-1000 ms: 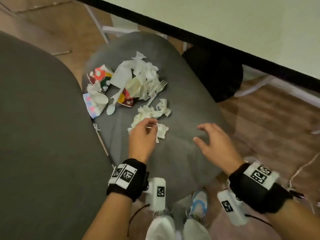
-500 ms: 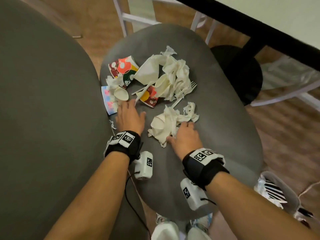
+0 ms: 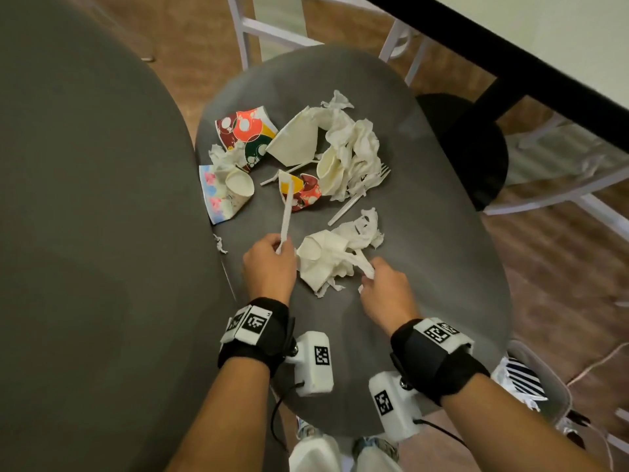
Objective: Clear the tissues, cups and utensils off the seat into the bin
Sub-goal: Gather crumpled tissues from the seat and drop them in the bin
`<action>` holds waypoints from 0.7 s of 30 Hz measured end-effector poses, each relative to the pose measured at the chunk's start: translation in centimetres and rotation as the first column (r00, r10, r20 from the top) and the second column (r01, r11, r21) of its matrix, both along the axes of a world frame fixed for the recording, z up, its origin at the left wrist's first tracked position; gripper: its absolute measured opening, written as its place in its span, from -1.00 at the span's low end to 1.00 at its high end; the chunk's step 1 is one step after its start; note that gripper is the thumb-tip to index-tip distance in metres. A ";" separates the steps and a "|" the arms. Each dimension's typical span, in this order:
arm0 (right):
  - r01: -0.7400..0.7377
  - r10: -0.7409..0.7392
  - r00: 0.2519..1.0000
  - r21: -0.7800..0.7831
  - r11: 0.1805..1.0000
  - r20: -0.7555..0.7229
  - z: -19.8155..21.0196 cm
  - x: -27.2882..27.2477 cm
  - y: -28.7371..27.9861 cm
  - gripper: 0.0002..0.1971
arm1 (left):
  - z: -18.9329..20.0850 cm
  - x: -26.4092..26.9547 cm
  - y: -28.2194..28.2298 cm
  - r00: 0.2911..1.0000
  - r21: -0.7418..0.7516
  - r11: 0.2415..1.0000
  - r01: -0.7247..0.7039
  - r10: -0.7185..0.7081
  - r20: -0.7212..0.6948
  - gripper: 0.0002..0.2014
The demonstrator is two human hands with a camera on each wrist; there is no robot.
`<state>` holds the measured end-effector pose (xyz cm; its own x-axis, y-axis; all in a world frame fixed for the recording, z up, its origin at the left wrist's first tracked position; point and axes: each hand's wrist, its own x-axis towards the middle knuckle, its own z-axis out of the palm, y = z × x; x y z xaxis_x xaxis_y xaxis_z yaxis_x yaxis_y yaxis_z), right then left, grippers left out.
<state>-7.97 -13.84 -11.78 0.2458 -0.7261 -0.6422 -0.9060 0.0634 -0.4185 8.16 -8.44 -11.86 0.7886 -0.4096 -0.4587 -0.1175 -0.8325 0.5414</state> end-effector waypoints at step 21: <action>0.291 -0.291 0.956 0.000 0.957 0.047 0.3 -12.0 0.4 -0.80 | -0.2 -6.8 2.0 0.899 -0.189 0.981 -0.051 -0.037 -0.436 -0.72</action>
